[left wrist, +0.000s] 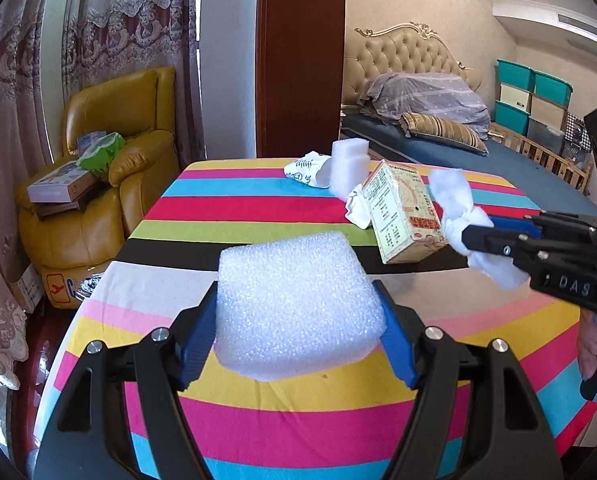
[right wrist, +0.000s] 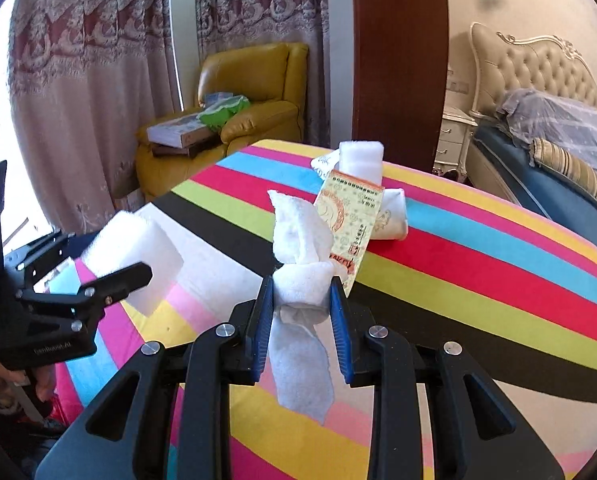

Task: Collect trash
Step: 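Lift the tissue and foam block off the table with both tools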

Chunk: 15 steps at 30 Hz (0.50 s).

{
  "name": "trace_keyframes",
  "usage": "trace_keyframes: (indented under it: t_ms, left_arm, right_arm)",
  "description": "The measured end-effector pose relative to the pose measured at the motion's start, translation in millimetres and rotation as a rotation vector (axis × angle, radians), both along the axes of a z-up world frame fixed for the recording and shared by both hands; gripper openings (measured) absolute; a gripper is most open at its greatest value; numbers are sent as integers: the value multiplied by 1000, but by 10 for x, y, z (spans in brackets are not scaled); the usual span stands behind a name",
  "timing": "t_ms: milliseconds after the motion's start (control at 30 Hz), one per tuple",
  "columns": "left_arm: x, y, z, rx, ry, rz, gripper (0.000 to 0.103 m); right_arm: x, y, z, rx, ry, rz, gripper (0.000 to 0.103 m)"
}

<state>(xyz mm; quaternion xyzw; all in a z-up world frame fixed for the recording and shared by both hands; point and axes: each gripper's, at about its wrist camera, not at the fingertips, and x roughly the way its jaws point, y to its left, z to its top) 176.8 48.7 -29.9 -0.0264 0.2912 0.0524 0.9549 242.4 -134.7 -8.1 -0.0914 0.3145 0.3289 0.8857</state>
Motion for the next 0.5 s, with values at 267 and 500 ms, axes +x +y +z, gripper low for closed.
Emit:
trace_keyframes:
  t_ms: [267, 500]
  left_arm:
    - [-214, -189, 212, 14, -49, -53, 70]
    - [-377, -439, 369, 18, -113, -96, 70]
  right_arm:
    - [-280, -296, 179, 39, -41, -50, 28]
    - [-555, -597, 231, 35, -81, -104, 28]
